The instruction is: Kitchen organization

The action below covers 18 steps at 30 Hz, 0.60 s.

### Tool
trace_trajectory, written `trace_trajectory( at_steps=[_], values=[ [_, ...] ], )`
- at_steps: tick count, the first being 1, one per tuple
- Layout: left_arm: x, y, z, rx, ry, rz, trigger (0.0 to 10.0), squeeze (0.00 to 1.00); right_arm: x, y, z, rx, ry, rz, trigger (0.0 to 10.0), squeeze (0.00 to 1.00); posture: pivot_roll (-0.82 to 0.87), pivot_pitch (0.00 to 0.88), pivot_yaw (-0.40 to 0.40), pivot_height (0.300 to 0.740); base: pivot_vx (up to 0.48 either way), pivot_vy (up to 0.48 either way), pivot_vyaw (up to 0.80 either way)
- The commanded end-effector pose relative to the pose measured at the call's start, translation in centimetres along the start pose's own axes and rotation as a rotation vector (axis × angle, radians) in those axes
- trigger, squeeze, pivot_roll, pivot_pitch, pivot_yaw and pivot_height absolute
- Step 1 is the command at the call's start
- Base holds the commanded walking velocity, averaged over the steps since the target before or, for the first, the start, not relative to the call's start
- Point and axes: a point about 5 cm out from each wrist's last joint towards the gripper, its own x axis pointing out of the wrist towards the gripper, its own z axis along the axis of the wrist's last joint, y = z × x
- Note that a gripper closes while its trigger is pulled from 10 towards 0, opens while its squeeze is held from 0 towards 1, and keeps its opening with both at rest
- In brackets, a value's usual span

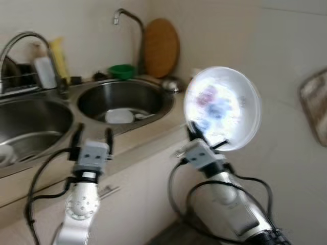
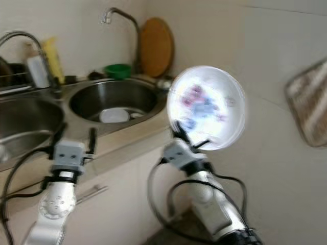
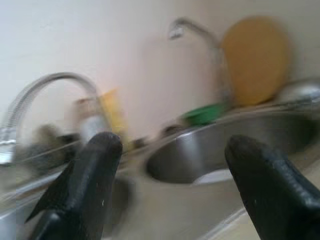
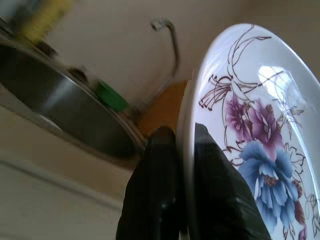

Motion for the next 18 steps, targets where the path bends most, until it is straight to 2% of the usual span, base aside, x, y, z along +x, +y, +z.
trace_trajectory(
  at_steps=[1,13,16,18],
  values=[
    [0.11,-0.79,0.56,-0.021,-0.021,-0.016,10.0,0.0,0.0,-1.12,-0.12,-0.031,-0.011,-0.024,0.0,0.0,0.05,0.0,-0.043,0.74,0.259,0.0,0.8],
    [0.2,-1.05,0.7,-0.025,-0.029,-0.02,10.0,0.0,0.1,-1.1,-0.15,-0.026,-0.017,-0.027,0.0,0.0,0.05,0.0,-0.043,0.74,0.263,0.0,0.8],
    [0.28,-1.04,0.78,-0.025,-0.033,-0.018,10.0,0.0,0.32,-1.41,-0.25,0.008,-0.006,-0.049,0.0,0.0,0.05,0.0,-0.043,0.74,0.266,0.0,0.8],
    [0.28,-1.06,0.77,-0.025,-0.034,-0.018,10.0,0.0,0.48,-1.61,-0.41,0.042,0.008,-0.068,0.0,0.0,0.05,0.0,-0.044,0.74,0.262,0.0,0.0]
  ],
)
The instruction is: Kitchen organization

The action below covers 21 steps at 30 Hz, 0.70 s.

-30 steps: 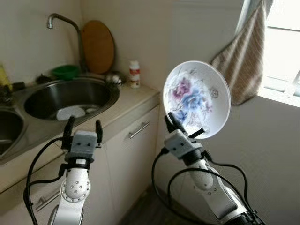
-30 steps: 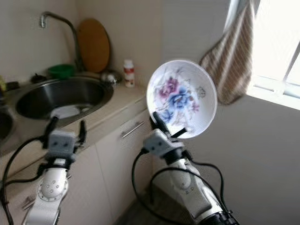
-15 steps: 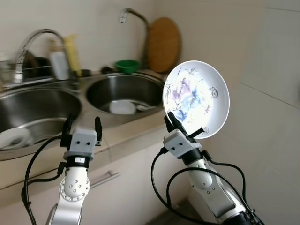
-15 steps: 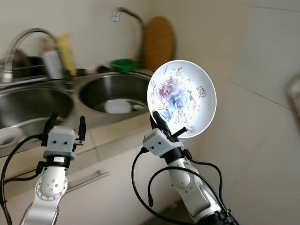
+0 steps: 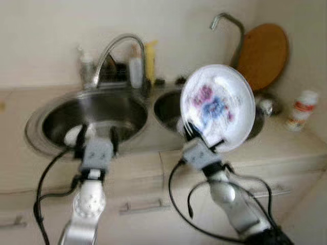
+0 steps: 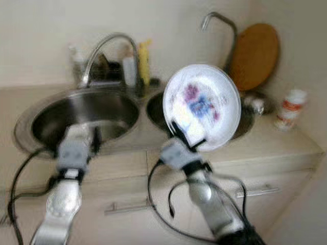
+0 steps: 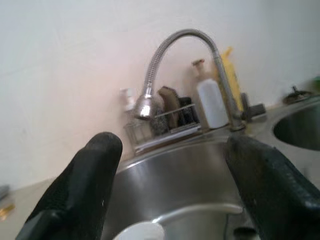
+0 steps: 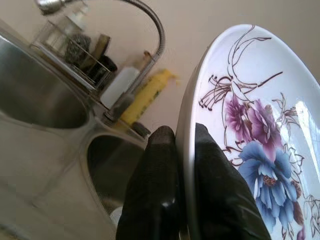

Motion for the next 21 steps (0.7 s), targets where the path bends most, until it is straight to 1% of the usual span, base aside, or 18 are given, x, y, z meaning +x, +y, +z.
trace_trajectory(
  at_steps=[1,2,3,5,7,11,13,16,17,18,21],
  values=[
    [0.28,0.3,0.26,0.011,-0.016,0.009,10.0,0.0,0.75,-1.02,0.54,0.025,-0.024,-0.047,2.2,0.0,0.05,0.0,-0.045,0.74,0.262,0.0,0.0],
    [0.28,0.31,0.25,0.01,-0.017,0.01,10.0,0.0,0.78,-0.99,0.53,0.015,-0.025,-0.041,2.2,0.0,0.05,0.0,-0.045,0.74,0.262,0.0,0.0],
    [0.28,0.3,0.26,0.01,-0.017,0.01,10.0,0.0,0.83,-0.98,0.48,0.009,-0.022,-0.039,10.0,0.0,0.05,0.0,-0.045,0.74,0.262,0.0,0.0],
    [0.28,0.28,0.27,0.01,-0.018,0.01,10.0,0.0,0.97,-0.75,0.36,0.047,-0.016,-0.002,10.0,0.0,0.05,0.0,-0.046,0.74,0.266,0.0,0.0],
    [0.28,0.26,0.3,0.009,-0.019,0.01,10.0,0.0,1.05,-0.87,0.49,0.041,-0.026,-0.011,10.0,0.0,0.06,0.0,-0.046,0.74,0.262,0.0,0.0],
    [0.29,0.23,0.37,0.009,-0.021,0.011,10.0,0.0,1.25,-0.83,0.66,0.072,-0.036,0.0,10.0,0.0,0.06,0.0,-0.046,0.74,0.262,0.0,0.0],
    [0.29,0.23,0.4,0.009,-0.022,0.012,10.0,0.0,1.32,-0.51,0.71,0.044,-0.038,0.035,10.0,0.0,0.06,0.0,-0.047,0.74,0.255,0.0,0.0],
    [0.31,0.19,0.55,-0.015,-0.037,0.008,10.0,0.0,1.42,-0.23,0.72,0.028,-0.034,0.049,10.0,0.0,0.06,0.0,-0.048,0.74,0.08,0.0,0.7],
    [0.31,0.13,0.68,-0.018,-0.044,0.007,10.0,0.0,1.45,-0.21,0.72,0.038,-0.031,0.047,10.0,0.0,0.06,0.0,-0.048,0.74,0.0,0.0,0.8],
    [0.3,0.01,0.73,-0.016,-0.043,0.002,10.0,0.0,1.49,-0.22,0.67,0.069,-0.02,0.042,10.0,0.0,0.06,0.0,-0.048,0.74,0.0,0.0,0.8],
    [0.24,-0.23,0.68,-0.017,-0.04,-0.006,10.0,0.0,1.64,-0.23,0.61,0.077,-0.015,0.05,10.0,0.0,0.06,0.0,-0.049,0.74,0.0,0.0,0.8]
  ],
)
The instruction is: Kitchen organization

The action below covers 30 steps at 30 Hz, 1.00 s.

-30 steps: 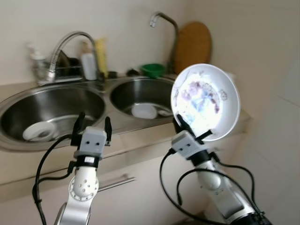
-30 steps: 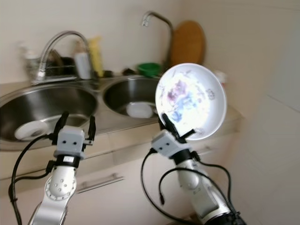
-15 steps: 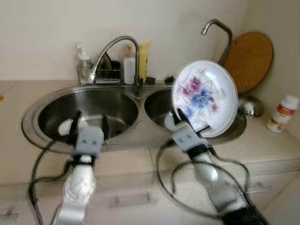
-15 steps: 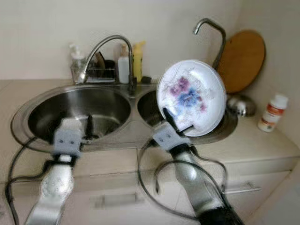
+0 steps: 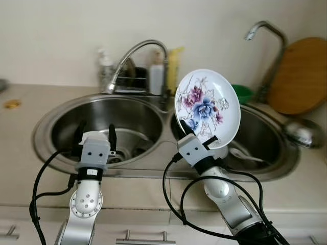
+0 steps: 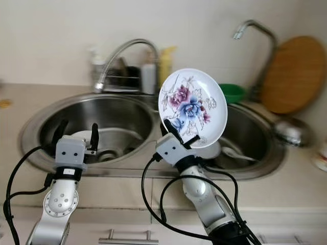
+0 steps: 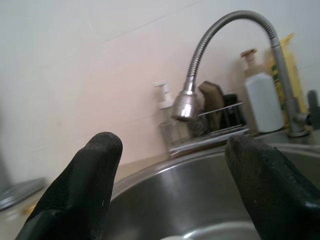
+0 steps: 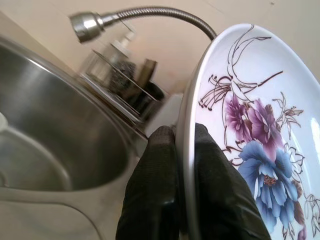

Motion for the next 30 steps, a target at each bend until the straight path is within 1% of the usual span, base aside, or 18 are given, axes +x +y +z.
trace_trajectory(
  at_steps=[1,2,4,5,7,8,9,11,12,14,16,18,19,20,22,24,25,30],
  values=[
    [0.0,-0.7,0.3,-0.012,-0.007,-0.025,10.0,0.0,0.3,-1.1,-0.1,0.019,0.003,-0.032,10.0,0.0,0.06,0.0,-0.049,0.74,0.0,0.0,0.8],
    [0.0,-0.7,0.2,-0.012,-0.006,-0.026,10.0,0.0,0.3,-1.1,-0.1,0.026,0.004,-0.032,10.0,0.0,0.06,0.0,-0.049,0.74,0.0,0.0,0.8],
    [0.0,-0.7,0.2,-0.013,-0.005,-0.029,10.0,0.0,0.6,-1.3,-0.6,0.072,0.056,-0.045,10.0,0.0,0.06,0.0,-0.051,0.74,0.0,0.0,0.23],
    [0.0,-0.8,0.2,-0.014,-0.005,-0.03,10.0,0.0,0.9,-1.7,-1.7,0.144,0.139,-0.068,10.0,0.0,0.06,0.0,-0.052,0.74,0.0,0.0,0.0],
    [0.0,-0.8,0.2,-0.015,-0.005,-0.031,10.0,0.0,1.1,-1.9,-2.2,0.185,0.178,-0.074,10.0,0.0,0.06,0.0,-0.052,0.74,0.0,0.0,0.0],
    [0.0,-0.9,0.1,-0.016,-0.001,-0.034,10.0,0.0,2.1,-2.5,-2.3,0.313,0.186,-0.085,10.0,0.0,0.06,0.0,-0.052,0.74,0.0,0.0,0.0],
    [0.0,-0.9,0.1,-0.016,-0.001,-0.034,10.0,0.0,2.1,-2.5,-2.3,0.313,0.186,-0.085,10.0,0.0,0.06,0.0,-0.052,0.74,0.0,0.0,0.0],
    [-0.1,-1.2,0.1,-0.018,0.003,-0.042,10.0,0.0,3.1,-2.5,-3.4,0.403,0.278,-0.047,10.0,0.0,0.06,0.0,-0.054,0.74,0.0,0.0,0.0],
    [-0.1,-1.2,0.1,-0.018,0.003,-0.042,10.0,0.0,3.1,-2.5,-3.4,0.403,0.278,-0.047,10.0,0.0,0.06,0.0,-0.054,0.74,0.0,0.0,0.0],
    [0.0,-1.2,0.1,-0.018,0.002,-0.044,10.0,0.0,3.8,-3.3,-4.5,0.491,0.358,-0.082,10.0,0.0,0.07,0.0,-0.057,0.74,0.0,0.0,0.0],
    [0.0,-1.1,0.1,-0.016,0.002,-0.043,10.0,0.0,4.2,-4.1,-5.2,0.548,0.411,-0.124,10.0,0.0,0.07,0.0,-0.061,0.74,0.0,0.0,0.0],
    [-0.1,-1.1,0.0,-0.014,0.007,-0.042,10.0,0.0,4.1,-4.2,-5.9,0.58,0.459,-0.137,10.0,0.0,0.08,0.0,-0.064,0.74,0.0,0.0,0.0],
    [-0.2,-1.1,-0.1,-0.012,0.011,-0.043,10.0,0.0,3.8,-4.0,-6.9,0.617,0.54,-0.157,10.0,0.0,0.08,0.0,-0.067,0.74,0.0,0.0,0.0],
    [-0.2,-1.1,-0.1,-0.012,0.011,-0.043,10.0,0.0,3.8,-4.0,-6.9,0.617,0.54,-0.157,10.0,0.0,0.08,0.0,-0.067,0.74,0.0,0.0,0.0],
    [-0.3,-1.2,0.0,-0.012,0.011,-0.044,10.0,0.0,3.1,-3.8,-8.2,0.657,0.641,-0.189,10.0,0.0,0.09,0.0,-0.07,0.74,0.0,0.0,0.0],
    [-0.3,-1.2,0.0,-0.012,0.011,-0.044,10.0,0.0,3.0,-3.8,-8.4,0.661,0.659,-0.193,10.0,0.0,0.09,0.0,-0.07,0.74,0.0,0.0,0.0],
    [-0.3,-1.1,0.0,-0.011,0.014,-0.042,10.0,0.0,2.6,-3.7,-8.8,0.679,0.686,-0.208,10.0,1.0,0.09,0.0,-0.072,0.74,0.0,0.0,0.0],
    [-0.4,-1.1,-0.1,-0.011,0.02,-0.044,10.0,0.0,2.6,-4.1,-9.0,0.736,0.686,-0.244,10.0,1.0,0.09,0.0,-0.074,0.74,0.0,0.0,0.0]
  ],
)
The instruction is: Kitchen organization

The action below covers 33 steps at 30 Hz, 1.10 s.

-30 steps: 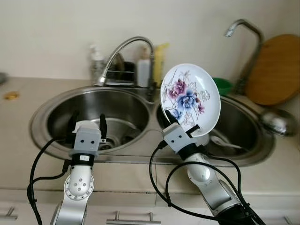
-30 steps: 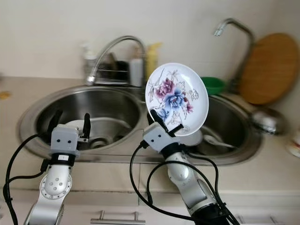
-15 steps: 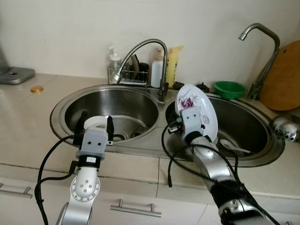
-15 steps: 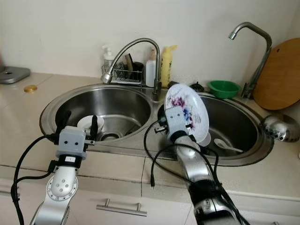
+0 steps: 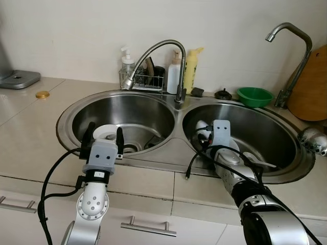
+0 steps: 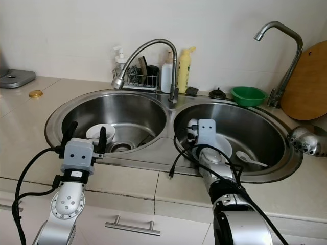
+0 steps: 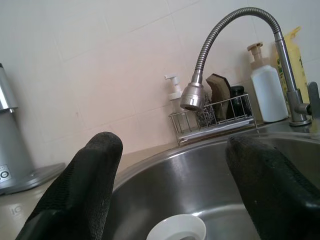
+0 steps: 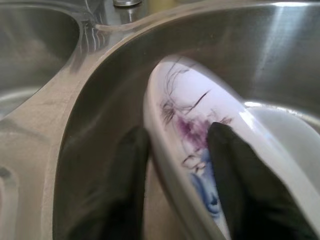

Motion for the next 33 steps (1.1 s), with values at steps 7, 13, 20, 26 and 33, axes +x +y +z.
trace_trajectory(
  at_steps=[7,13,20,26,33],
  values=[
    [-0.1,-0.3,-0.1,0.005,0.012,-0.019,10.0,0.0,0.0,0.4,1.3,-0.087,-0.077,0.041,10.0,1.0,0.08,0.0,-0.067,0.74,0.0,0.0,0.0],
    [-0.1,-0.7,-0.2,-0.001,0.014,-0.032,10.0,0.0,-1.0,1.1,3.5,0.118,-0.269,0.126,10.0,1.0,0.07,0.0,-0.056,0.74,0.0,0.0,0.0],
    [0.1,-0.7,-0.1,-0.009,0.008,-0.036,10.0,0.0,-2.2,-0.3,5.6,0.045,-0.45,-0.008,10.0,0.68,0.07,0.0,-0.053,0.74,0.0,0.0,0.0],
    [0.3,-0.6,0.1,-0.031,-0.002,-0.034,10.0,0.0,-2.8,-0.2,5.7,0.016,-0.49,-0.018,10.0,0.0,0.06,0.0,-0.051,0.74,0.0,0.101,0.0],
    [0.3,-0.5,0.2,-0.041,-0.011,-0.038,10.0,0.0,-3.5,-0.4,6.0,0.005,-0.547,-0.058,10.0,0.0,0.07,0.0,-0.05,0.74,0.0,0.48,0.0]
  ],
)
